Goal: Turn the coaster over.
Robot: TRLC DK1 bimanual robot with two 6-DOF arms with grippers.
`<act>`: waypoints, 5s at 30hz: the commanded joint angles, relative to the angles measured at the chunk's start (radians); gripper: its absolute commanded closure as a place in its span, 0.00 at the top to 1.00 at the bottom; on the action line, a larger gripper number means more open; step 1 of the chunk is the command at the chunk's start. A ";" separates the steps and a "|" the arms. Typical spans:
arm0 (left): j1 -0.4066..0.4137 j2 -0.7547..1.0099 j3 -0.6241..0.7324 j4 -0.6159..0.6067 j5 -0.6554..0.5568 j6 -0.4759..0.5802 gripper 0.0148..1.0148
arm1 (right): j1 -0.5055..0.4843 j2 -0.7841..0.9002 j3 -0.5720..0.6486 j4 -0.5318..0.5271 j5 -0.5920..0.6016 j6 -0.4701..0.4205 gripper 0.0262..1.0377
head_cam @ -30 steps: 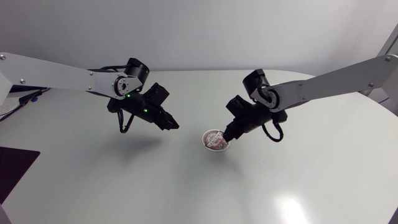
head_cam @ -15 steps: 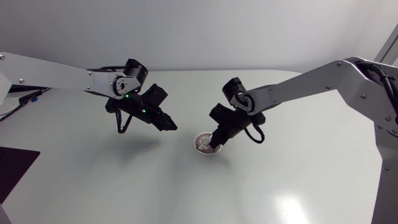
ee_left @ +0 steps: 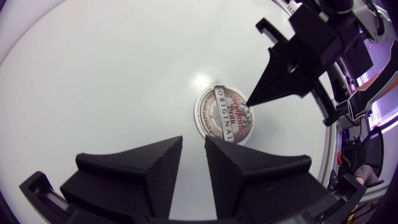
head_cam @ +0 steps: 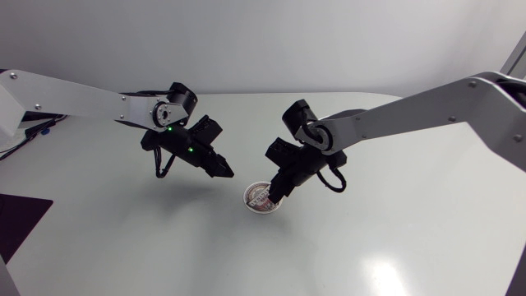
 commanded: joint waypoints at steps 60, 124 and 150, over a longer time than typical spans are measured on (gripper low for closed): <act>-0.058 0.086 0.155 -0.186 0.034 0.097 0.16 | -0.049 0.027 -0.014 0.005 0.027 -0.049 0.02; -0.012 0.351 0.398 -0.375 0.092 -0.058 0.61 | 0.060 0.099 0.009 -0.004 0.015 -0.002 0.02; 0.011 0.287 0.315 -0.372 0.094 -0.035 0.61 | 0.023 0.071 -0.042 0.016 0.014 -0.017 0.02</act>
